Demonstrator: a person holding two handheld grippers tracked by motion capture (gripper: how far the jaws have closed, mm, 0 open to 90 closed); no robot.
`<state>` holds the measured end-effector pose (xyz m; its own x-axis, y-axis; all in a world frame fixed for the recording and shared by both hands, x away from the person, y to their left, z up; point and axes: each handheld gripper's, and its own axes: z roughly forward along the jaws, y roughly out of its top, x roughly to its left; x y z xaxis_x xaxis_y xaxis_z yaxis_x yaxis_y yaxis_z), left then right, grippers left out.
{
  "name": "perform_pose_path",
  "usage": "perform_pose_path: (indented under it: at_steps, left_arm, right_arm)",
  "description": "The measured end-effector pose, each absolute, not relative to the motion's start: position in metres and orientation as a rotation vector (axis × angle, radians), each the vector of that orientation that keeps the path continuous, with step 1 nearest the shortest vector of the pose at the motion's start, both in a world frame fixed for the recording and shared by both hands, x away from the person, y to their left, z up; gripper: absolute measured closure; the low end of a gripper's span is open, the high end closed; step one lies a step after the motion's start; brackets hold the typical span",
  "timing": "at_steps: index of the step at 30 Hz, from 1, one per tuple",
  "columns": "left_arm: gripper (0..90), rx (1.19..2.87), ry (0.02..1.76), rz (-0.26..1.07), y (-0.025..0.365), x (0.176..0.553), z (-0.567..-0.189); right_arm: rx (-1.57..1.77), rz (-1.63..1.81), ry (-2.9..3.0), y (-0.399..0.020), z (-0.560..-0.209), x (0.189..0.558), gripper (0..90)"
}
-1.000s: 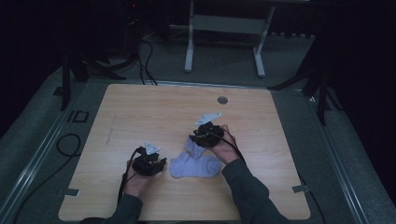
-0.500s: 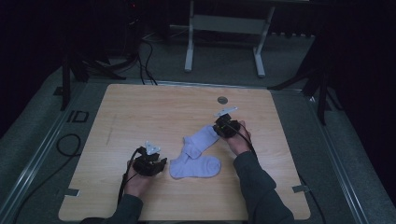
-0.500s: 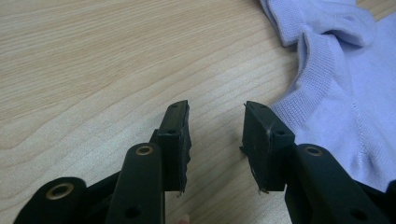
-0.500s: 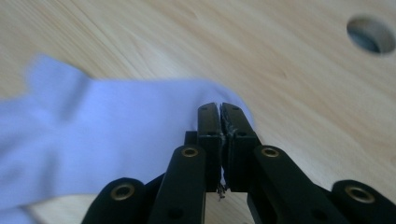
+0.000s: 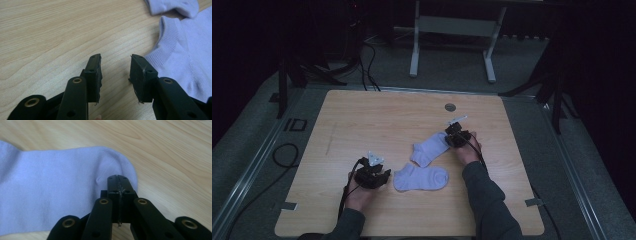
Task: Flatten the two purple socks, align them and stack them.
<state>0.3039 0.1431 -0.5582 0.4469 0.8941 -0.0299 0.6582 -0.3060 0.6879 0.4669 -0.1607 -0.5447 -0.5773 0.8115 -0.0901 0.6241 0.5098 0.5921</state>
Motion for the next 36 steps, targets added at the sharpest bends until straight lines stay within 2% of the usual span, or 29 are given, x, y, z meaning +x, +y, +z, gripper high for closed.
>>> perform_pose_path:
  at_steps: [12, 26, 34, 36]
  left_arm:
    - [61.3, 2.066, 1.293, 0.482, 0.142, 0.304, -0.558]
    - [61.3, 2.07, 1.29, 0.484, 0.142, 0.304, -0.558]
    - [61.3, 2.067, 1.285, 0.481, 0.142, 0.305, -0.559]
    - [61.3, 2.066, 1.285, 0.482, 0.142, 0.305, -0.559]
  right_arm:
    - [1.237, 0.747, 2.386, -0.197, -0.544, 0.436, 87.2]
    - [1.117, 0.797, 2.457, -0.188, -0.547, 0.381, 83.8]
    - [1.037, 0.824, 2.492, -0.182, -0.537, 0.372, 74.0]
    - [0.976, 0.857, 2.48, -0.175, -0.524, 0.377, 70.0]
